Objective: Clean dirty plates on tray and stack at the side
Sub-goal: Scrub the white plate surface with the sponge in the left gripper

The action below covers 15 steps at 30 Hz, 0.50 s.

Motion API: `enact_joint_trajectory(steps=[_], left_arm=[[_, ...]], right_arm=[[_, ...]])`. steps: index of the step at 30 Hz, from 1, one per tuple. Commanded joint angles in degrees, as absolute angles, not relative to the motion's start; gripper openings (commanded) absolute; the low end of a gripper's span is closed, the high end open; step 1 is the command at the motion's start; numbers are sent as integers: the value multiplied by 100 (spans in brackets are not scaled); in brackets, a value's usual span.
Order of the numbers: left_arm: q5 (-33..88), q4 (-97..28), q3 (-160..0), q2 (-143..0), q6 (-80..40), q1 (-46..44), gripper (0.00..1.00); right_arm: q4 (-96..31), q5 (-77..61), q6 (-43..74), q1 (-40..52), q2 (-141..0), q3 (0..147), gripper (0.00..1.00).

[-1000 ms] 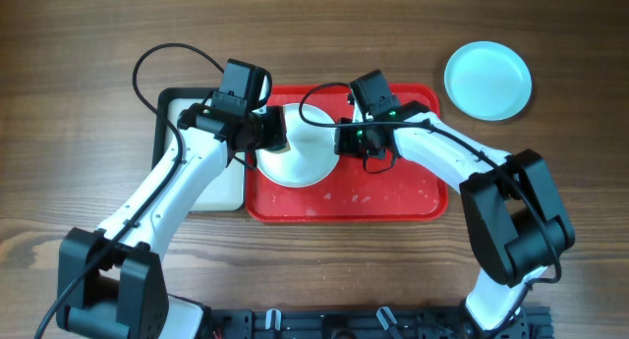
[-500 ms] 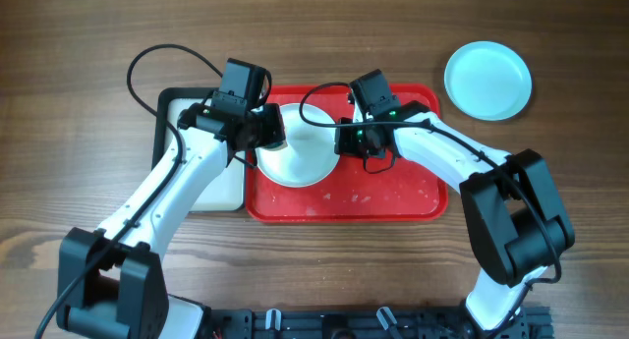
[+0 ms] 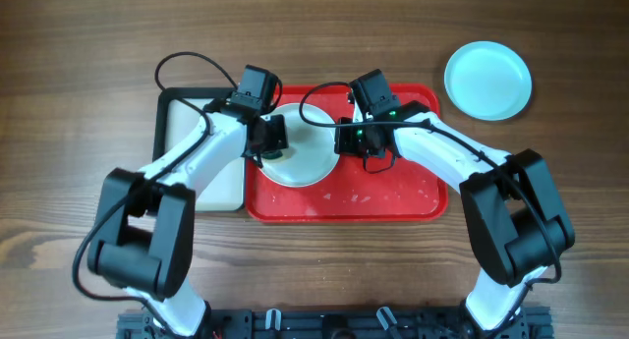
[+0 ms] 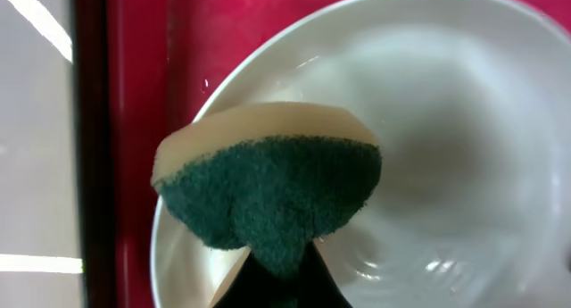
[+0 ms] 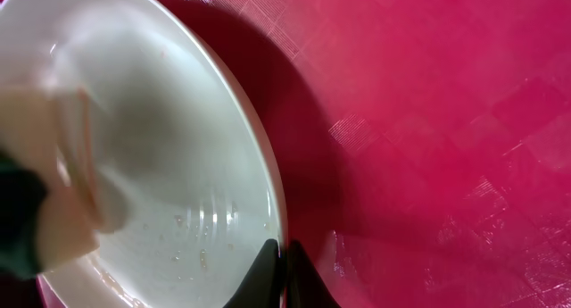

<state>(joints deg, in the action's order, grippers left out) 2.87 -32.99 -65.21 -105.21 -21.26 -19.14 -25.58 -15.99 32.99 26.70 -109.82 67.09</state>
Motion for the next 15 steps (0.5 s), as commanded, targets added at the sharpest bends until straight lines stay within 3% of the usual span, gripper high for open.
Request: enact_joint_trajectory(steps=[1, 15], left_arm=[[429, -3295, -6622, -10890, -1973, -2001, 4], [2051, -3140, -6622, -11358, -1962, -2021, 4]], right_arm=[[-2526, -1498, 3297, 2672, -11048, 6672, 4], [-2528, -1498, 3297, 2674, -11048, 6672, 4]])
